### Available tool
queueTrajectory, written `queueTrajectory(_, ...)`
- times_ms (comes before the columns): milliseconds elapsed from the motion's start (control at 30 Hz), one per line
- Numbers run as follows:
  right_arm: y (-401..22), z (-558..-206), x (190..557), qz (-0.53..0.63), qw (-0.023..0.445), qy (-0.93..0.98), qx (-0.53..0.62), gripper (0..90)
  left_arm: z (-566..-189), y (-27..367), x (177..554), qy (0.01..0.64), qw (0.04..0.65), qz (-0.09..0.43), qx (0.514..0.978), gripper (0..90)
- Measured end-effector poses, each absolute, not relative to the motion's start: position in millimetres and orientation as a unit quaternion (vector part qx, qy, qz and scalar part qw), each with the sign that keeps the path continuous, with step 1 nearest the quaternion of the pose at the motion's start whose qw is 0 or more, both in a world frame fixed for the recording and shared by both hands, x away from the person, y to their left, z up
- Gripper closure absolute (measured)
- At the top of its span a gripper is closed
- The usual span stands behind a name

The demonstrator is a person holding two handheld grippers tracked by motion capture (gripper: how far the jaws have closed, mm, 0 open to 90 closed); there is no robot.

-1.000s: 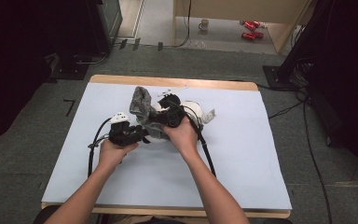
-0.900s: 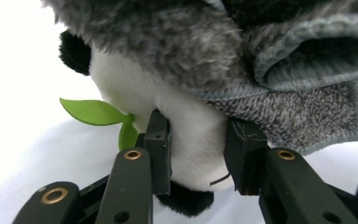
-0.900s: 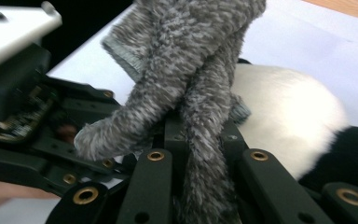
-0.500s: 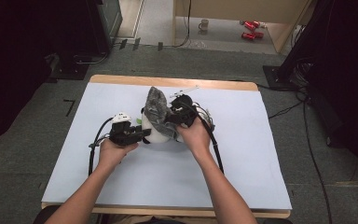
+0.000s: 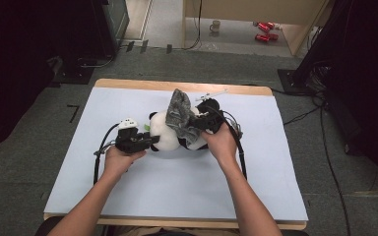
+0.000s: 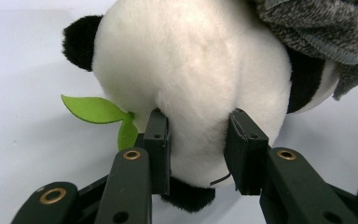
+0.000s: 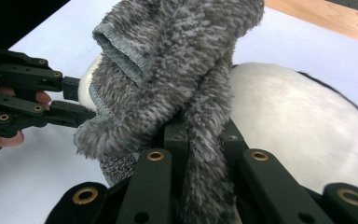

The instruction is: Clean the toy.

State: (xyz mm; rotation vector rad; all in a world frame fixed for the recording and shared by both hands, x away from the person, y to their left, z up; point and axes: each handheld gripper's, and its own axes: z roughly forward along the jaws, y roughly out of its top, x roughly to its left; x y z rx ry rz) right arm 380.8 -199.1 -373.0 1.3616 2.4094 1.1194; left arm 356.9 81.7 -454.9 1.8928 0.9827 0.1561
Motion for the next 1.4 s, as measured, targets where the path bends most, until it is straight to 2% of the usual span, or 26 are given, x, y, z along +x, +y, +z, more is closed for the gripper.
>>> queueTrajectory(467,-243.4,-368.5,377.0,0.383,0.090,0.780,0.487,79.6,-455.0,82.0,357.9,0.404,0.483,0.063,0.774,64.8)
queueTrajectory(1033,-289.6,-384.2,374.6,0.360,0.106,0.757,0.535,79.9,-454.6,82.6,358.8,0.408,0.482,0.058,0.773,64.6)
queueTrajectory(1233,-282.2,-362.9,371.6,0.394,0.106,0.752,0.517,80.0,-454.1,82.6,358.7,0.410,0.485,0.053,0.771,64.9)
queueTrajectory(1400,-253.4,-346.8,370.0,0.427,0.088,0.761,0.480,80.1,-453.6,82.4,358.5,0.409,0.486,0.055,0.770,64.9)
